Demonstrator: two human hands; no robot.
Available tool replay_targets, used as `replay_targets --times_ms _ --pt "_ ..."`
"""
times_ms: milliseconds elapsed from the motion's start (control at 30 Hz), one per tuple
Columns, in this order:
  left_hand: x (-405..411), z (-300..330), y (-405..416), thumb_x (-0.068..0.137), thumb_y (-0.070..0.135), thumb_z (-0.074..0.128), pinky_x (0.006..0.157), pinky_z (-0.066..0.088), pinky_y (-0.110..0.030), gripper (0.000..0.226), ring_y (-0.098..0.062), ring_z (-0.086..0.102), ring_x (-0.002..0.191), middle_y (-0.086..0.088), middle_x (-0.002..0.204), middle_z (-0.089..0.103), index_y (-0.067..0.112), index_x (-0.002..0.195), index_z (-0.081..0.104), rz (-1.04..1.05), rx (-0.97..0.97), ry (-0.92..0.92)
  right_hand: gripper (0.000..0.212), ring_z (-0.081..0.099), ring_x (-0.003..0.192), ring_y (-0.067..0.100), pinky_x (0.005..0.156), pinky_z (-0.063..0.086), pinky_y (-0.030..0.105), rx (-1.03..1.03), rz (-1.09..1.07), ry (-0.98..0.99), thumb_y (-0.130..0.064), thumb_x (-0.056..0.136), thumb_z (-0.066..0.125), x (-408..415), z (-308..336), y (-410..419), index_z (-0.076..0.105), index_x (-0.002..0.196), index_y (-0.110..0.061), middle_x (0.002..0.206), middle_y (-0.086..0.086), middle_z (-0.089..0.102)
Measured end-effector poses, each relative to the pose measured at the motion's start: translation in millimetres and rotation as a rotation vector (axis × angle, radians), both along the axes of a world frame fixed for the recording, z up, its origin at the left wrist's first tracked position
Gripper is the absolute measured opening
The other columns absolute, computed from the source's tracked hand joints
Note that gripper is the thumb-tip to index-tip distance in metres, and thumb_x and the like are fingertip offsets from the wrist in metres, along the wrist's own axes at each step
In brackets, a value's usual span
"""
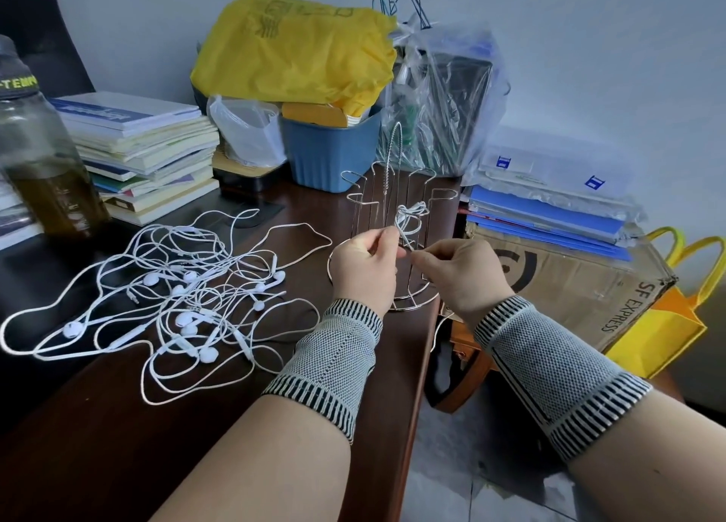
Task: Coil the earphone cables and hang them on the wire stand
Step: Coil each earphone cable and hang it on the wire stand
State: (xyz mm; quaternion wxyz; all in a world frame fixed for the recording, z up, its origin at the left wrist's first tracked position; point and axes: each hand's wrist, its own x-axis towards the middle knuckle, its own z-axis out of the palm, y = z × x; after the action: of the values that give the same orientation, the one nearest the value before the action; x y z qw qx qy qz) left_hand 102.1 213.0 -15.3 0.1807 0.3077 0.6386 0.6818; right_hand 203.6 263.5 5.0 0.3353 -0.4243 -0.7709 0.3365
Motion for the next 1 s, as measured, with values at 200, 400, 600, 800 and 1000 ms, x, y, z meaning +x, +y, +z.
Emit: replay_targets --times_ms 200,400,600,800,1000 --pt "0 0 1 0.088 0.033 0.067 0.052 0.039 -0.019 0.018 0.0 0.047 0.042 0.011 0.056 0.064 0.021 0.077 0.074 0.0 0.027 -0.029 0.021 0.043 0.044 0.008 0.043 0.036 0.018 -0.157 0.014 0.099 -0.019 0.085 0.069 21 -2 8 0.071 0.067 -0.008 0.057 0.001 0.063" --pt "-1 0 2 0.088 0.033 0.069 0.041 0.036 -0.019 0.015 -0.007 0.041 0.044 0.01 0.06 0.067 0.027 0.075 0.072 0.006 0.016 -0.043 0.018 0.046 0.054 0.014 0.051 0.042 0.026 -0.27 -0.022 0.031 -0.019 0.084 0.07 54 23 29 0.069 0.08 -0.001 0.068 0.01 0.06" --pt "-1 0 2 0.088 0.031 0.069 0.041 0.034 -0.019 0.016 -0.005 0.038 0.041 0.011 0.059 0.067 0.031 0.072 0.07 0.007 0.009 -0.043 0.023 0.049 0.049 0.009 0.046 0.038 0.019 0.251 -0.022 -0.302 -0.027 0.088 0.066 25 72 28 0.064 0.068 -0.015 0.058 -0.002 0.058" --pt "-2 -2 5 0.087 0.03 0.071 0.043 0.036 -0.018 0.01 -0.002 0.042 0.039 0.008 0.061 0.067 0.024 0.08 0.073 0.008 0.021 -0.036 0.021 0.058 0.073 0.022 0.064 0.041 0.025 0.414 -0.043 -0.546 -0.026 0.088 0.062 -28 97 35 0.071 0.086 -0.007 0.069 0.006 0.059" --pt "-4 -4 6 0.087 0.031 0.071 0.044 0.036 -0.017 0.017 -0.001 0.045 0.039 0.007 0.061 0.067 0.028 0.07 0.07 0.01 0.052 -0.025 0.02 0.061 0.074 0.019 0.059 0.048 0.025 0.424 0.084 -0.693 -0.022 0.089 0.058 -61 93 29 0.069 0.096 -0.007 0.082 0.005 0.065"
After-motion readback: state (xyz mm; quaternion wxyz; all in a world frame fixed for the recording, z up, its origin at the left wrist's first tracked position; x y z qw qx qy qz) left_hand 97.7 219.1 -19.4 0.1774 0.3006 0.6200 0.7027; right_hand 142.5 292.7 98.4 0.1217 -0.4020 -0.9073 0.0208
